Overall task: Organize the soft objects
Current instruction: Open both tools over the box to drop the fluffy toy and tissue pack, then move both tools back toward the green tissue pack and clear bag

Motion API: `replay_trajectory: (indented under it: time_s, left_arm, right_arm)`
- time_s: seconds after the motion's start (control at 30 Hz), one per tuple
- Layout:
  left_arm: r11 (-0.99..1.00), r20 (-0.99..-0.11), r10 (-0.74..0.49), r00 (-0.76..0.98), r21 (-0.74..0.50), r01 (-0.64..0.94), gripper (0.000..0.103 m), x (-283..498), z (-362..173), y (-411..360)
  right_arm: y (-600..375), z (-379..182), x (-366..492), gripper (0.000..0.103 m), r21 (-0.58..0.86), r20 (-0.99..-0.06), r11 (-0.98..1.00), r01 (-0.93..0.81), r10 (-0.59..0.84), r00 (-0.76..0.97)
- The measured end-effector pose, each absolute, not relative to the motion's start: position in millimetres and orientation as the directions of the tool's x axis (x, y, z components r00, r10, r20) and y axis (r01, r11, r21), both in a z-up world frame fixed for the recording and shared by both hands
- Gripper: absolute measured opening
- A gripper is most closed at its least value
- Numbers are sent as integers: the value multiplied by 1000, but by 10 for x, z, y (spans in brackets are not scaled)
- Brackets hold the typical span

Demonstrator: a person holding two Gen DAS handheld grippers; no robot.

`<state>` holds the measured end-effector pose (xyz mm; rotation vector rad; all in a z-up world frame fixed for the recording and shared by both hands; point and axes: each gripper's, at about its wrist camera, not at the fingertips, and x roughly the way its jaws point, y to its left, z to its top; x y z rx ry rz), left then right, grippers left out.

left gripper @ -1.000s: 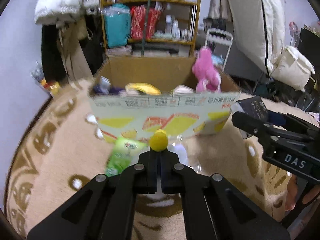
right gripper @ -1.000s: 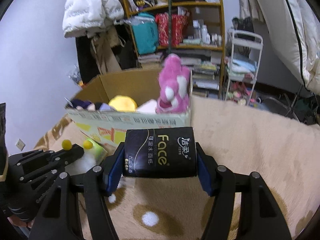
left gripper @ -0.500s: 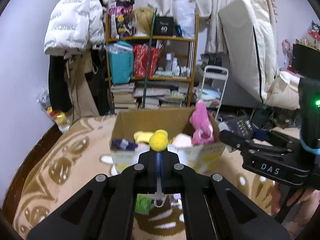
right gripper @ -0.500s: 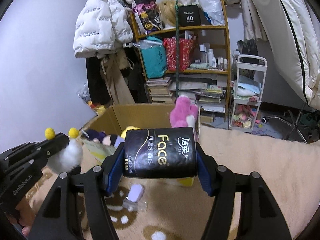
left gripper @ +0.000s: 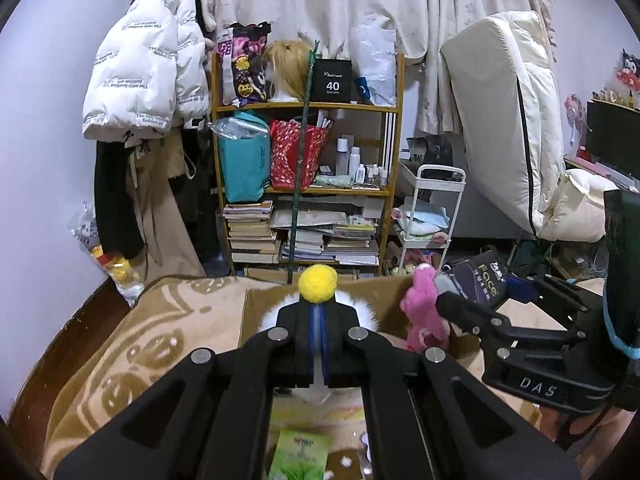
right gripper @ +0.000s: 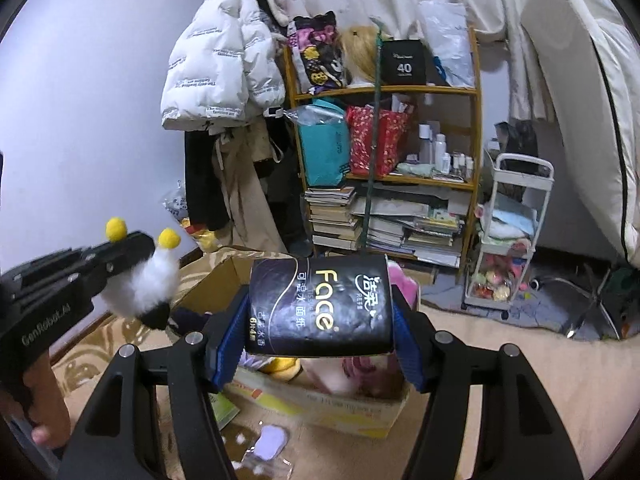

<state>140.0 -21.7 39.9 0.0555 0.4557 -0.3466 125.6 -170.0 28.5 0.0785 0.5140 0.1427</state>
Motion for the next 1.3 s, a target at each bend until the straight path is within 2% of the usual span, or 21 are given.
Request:
replay_trajectory:
  time_s: [0.23,0.5,0.57,0.7,0.83,0.97,1.13,1.3]
  left_arm:
    - [945,-458,-296,838,-16,325,3,1662,306,-289]
    - [944,-542,-302,784,-58,323,5,1929,-7,-327]
    - [948,-562,-290,775,-57,314,11,1981,-65,-330]
    - [953,-593,-275,757,-64,295,12,2062,-142,-304]
    - [957,-610,-265,747,-74,279,24,2095,-178,-244]
    - [961,-612,-254,749,-70,268,52,2096,-173,-199]
    - [956,-602,-260,755,-53,287,66,2056,-137,-214]
    - [958,-600,-253,759,-46,283,82,2031,-121,-206]
  right_arm:
    - [-1762,167,1453,68,133,-495,984,-118,169,852]
    - [-1715,-25,1530,69,120,-528,984,-132,176,831]
    - [-1695,-51,1544,69,118,-529,983,-138,180,829]
    - [-1665,-120,1577,69,108,-544,983,-146,181,819]
    - [-1669,-178,1604,69,116,-562,983,-145,186,806]
    - [-1670,-208,1608,78,115,-573,983,-143,183,798]
    - [-1692,-192,1581,87,122,-569,984,-133,179,803]
    - [-1692,-181,1547,90,126,-569,983,-136,184,802]
